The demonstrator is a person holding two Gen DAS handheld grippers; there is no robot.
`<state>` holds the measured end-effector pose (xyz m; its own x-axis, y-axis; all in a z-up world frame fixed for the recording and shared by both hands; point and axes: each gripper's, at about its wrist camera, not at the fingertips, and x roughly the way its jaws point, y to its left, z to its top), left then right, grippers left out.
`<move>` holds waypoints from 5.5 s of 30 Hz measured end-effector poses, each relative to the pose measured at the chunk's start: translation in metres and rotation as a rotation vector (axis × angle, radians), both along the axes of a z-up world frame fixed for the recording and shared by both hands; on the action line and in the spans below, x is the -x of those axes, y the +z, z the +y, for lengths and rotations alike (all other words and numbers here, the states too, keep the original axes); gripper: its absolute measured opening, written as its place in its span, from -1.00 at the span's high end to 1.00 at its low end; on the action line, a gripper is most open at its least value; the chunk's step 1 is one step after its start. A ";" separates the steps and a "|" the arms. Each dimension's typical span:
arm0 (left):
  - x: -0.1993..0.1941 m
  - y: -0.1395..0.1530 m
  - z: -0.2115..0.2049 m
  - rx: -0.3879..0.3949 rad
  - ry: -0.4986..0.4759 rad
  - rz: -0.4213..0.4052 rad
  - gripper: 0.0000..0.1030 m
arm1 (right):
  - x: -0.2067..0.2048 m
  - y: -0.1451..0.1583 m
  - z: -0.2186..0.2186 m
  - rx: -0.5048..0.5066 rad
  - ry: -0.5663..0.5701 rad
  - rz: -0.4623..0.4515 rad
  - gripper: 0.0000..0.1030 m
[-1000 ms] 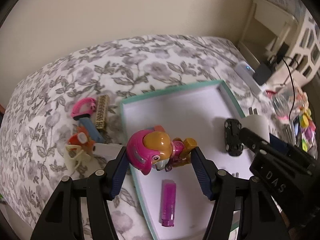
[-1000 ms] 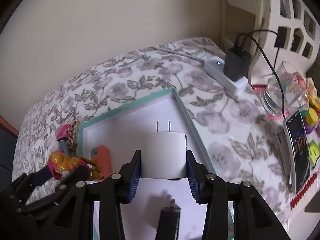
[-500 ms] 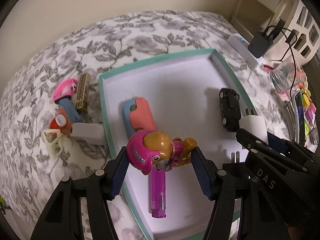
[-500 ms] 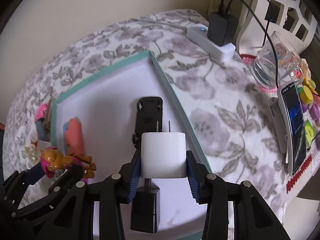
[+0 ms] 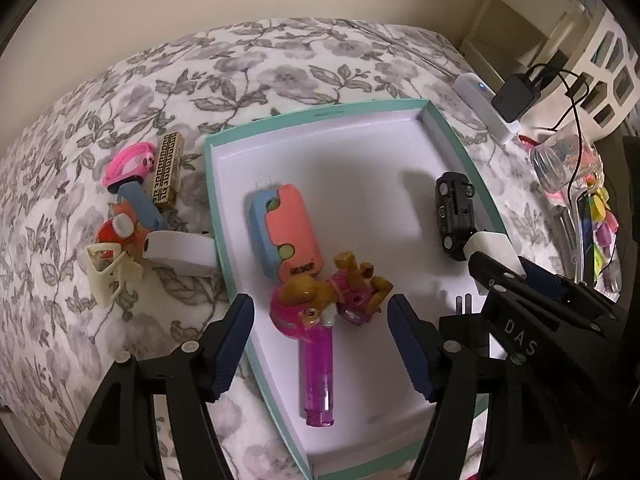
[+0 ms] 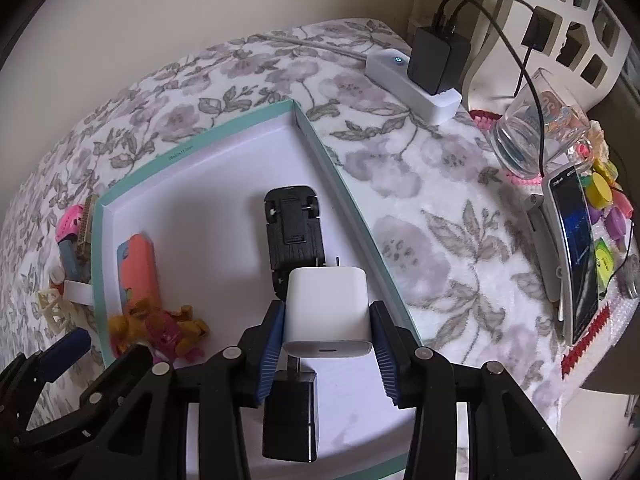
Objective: Organize rigid objects
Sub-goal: 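Open the left tool releasing the pup while the right tool releases the charger block, then move the left tool to the cream plastic clip while the right tool approaches the white coiled cable, then grasp the cream plastic clip with the left tool and lift it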
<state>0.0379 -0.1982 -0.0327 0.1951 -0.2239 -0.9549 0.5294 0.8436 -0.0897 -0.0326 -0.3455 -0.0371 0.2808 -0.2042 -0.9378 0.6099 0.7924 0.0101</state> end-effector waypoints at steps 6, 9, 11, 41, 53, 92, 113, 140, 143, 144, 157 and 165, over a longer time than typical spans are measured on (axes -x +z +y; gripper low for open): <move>-0.010 0.013 0.021 0.003 0.061 -0.026 -0.37 | -0.001 0.016 0.006 0.034 0.003 -0.045 0.02; -0.017 0.022 0.037 -0.003 0.109 -0.059 -0.37 | -0.002 0.023 0.012 0.034 0.014 -0.077 -0.07; -0.024 0.027 0.050 -0.011 0.149 -0.072 -0.37 | -0.003 0.026 0.016 0.032 0.024 -0.095 -0.08; -0.106 0.039 0.256 0.003 0.707 -0.080 -0.83 | -0.037 0.030 0.094 -0.008 0.198 -0.230 -1.00; -0.108 0.038 0.258 -0.022 0.676 -0.105 -0.83 | -0.053 0.032 0.118 -0.024 0.257 -0.265 -1.00; -0.109 -0.025 0.186 0.249 0.566 0.146 -0.83 | -0.107 0.000 0.168 -0.066 0.513 -0.264 -0.19; -0.118 -0.061 0.183 0.275 0.576 0.257 -0.49 | -0.123 -0.024 0.180 -0.040 0.570 -0.221 -0.08; -0.106 -0.058 0.175 0.308 0.544 0.294 -0.20 | -0.094 -0.029 0.213 0.025 0.741 -0.130 0.38; -0.104 -0.059 0.171 0.291 0.528 0.300 -0.20 | -0.093 -0.033 0.213 0.010 0.737 -0.124 0.39; -0.103 -0.059 0.170 0.288 0.525 0.302 -0.20 | -0.093 -0.034 0.213 0.001 0.735 -0.122 0.39; -0.105 -0.062 0.165 0.280 0.514 0.301 -0.20 | -0.095 -0.050 0.203 -0.087 0.700 -0.141 0.44; -0.104 -0.059 0.165 0.300 0.502 0.292 -0.01 | -0.094 -0.049 0.195 -0.150 0.664 -0.175 0.62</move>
